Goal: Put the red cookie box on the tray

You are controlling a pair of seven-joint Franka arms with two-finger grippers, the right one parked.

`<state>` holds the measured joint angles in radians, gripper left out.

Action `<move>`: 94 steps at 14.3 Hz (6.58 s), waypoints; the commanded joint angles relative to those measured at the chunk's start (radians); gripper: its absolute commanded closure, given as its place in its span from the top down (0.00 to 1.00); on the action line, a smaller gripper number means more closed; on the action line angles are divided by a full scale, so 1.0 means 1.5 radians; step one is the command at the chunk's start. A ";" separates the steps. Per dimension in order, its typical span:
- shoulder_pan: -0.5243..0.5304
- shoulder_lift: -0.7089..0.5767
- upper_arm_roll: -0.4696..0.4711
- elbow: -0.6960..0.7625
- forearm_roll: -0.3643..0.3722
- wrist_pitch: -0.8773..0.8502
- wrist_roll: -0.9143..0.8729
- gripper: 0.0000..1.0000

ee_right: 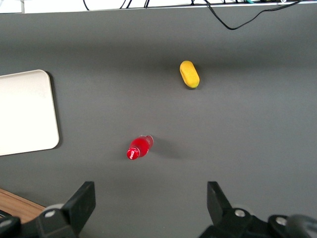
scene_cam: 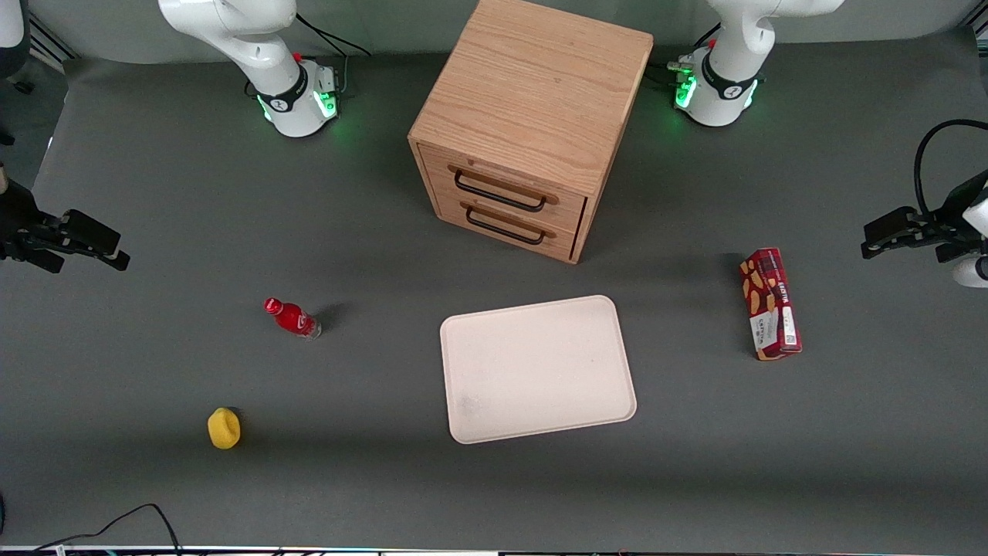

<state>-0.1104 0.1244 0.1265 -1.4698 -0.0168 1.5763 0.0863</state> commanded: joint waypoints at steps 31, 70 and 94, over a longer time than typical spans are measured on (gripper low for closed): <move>0.009 0.019 0.003 -0.055 -0.007 0.020 0.004 1.00; -0.162 0.393 -0.109 0.110 -0.072 0.242 -0.374 0.00; -0.109 0.312 -0.105 0.132 -0.030 0.164 -0.395 1.00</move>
<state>-0.3185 0.6759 -0.0263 -1.2485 -0.0719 1.8944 -0.5098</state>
